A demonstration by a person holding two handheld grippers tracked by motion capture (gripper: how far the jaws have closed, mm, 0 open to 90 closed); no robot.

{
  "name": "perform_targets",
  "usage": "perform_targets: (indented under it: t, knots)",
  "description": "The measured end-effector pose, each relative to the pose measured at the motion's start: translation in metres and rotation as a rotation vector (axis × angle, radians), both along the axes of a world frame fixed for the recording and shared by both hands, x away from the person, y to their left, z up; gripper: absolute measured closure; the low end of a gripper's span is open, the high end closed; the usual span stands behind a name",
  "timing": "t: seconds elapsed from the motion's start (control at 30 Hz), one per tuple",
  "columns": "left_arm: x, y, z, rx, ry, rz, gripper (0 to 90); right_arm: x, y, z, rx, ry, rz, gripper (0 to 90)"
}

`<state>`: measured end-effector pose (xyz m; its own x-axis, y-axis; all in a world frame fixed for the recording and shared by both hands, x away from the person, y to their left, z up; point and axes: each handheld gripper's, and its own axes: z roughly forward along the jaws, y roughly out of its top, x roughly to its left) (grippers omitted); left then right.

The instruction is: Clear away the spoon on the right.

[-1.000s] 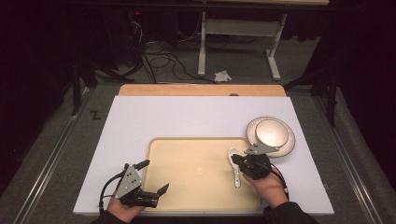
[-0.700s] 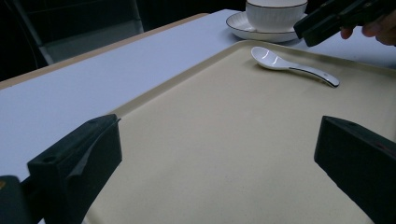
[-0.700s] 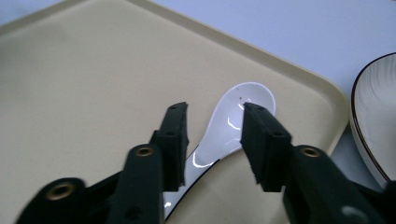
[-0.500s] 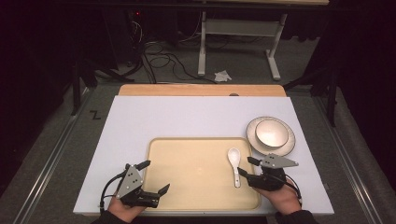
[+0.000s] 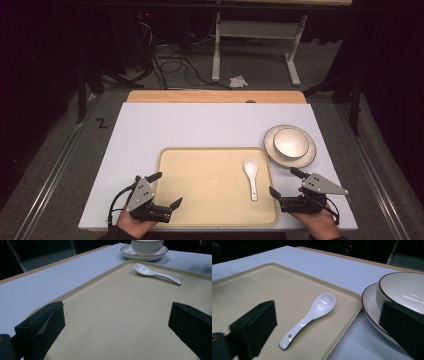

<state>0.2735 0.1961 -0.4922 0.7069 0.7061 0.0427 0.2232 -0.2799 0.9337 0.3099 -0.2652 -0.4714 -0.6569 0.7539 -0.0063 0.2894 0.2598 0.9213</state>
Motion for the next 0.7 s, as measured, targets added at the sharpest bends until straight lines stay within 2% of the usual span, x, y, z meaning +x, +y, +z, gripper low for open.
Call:
perform_targets:
  t: [0.13, 0.23, 0.7]
  knots:
    - [0.000, 0.000, 0.000, 0.000, -0.001, -0.002, 1.3, 0.003, -0.002, -0.004, 0.022, 0.008, -0.010, 0.4]
    - [0.000, 0.000, 0.000, -0.001, -0.001, -0.003, 1.3, 0.007, 0.001, -0.008, 0.002, 0.040, -0.013, 0.4]
    - [0.000, 0.000, 0.000, 0.000, -0.002, -0.004, 1.3, 0.007, 0.002, -0.011, 0.005, 0.040, -0.005, 0.4]
